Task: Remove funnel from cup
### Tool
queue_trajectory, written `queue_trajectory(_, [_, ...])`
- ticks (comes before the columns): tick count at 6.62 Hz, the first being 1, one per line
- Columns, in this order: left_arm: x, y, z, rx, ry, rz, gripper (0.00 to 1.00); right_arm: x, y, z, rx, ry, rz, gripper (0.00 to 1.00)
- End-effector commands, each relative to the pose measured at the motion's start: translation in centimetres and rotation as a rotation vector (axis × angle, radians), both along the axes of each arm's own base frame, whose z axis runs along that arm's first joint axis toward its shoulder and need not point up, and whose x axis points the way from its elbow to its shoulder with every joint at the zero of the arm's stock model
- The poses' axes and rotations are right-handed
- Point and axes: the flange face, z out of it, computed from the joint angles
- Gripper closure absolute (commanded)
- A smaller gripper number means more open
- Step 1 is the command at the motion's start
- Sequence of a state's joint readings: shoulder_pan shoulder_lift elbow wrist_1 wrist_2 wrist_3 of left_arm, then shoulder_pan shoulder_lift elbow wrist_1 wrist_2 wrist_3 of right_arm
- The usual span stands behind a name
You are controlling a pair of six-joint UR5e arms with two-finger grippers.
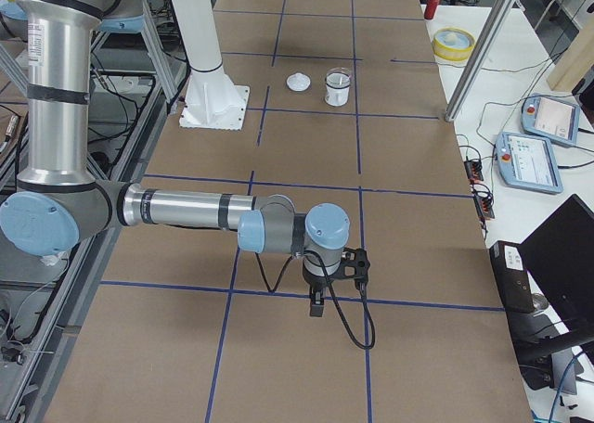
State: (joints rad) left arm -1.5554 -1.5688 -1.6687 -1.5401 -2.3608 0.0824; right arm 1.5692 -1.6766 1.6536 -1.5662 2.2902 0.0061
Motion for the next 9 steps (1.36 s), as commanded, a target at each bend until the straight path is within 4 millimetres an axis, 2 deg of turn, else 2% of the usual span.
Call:
queue_trajectory(1, [0.0,-0.2,-0.4,0.005,0.000,-0.002,0.00,0.0,0.0,0.0,0.000,0.000,0.000,0.00])
queue_trajectory(2, [0.0,0.0,-0.2,0.005,-0.001,-0.001,0.00,0.0,0.0,0.0,0.000,0.000,0.000,0.00])
queue_trajectory(4, [0.3,-1.5,-2.2,0.051,-0.019,0.007,0.00,0.0,0.0,0.0,0.000,0.000,0.000,0.00])
queue_trajectory(5, [0.3,-2.2,-5.5,0.117,-0.022,0.004,0.00,0.0,0.0,0.0,0.000,0.000,0.000,0.00])
queue_trajectory(6, [0.4,-6.3,-10.5,0.242,-0.031,0.003,0.00,0.0,0.0,0.0,0.000,0.000,0.000,0.00])
queue_trajectory(7, [0.3,-8.4,-14.7,0.350,-0.049,-0.005,0.00,0.0,0.0,0.0,0.000,0.000,0.000,0.00])
queue_trajectory(8, [0.3,-8.6,-17.1,0.431,-0.026,-0.057,0.00,0.0,0.0,0.0,0.000,0.000,0.000,0.00])
queue_trajectory(9, [1.0,-8.8,-19.3,0.359,0.060,-0.245,0.00,0.0,0.0,0.0,0.000,0.000,0.000,0.00])
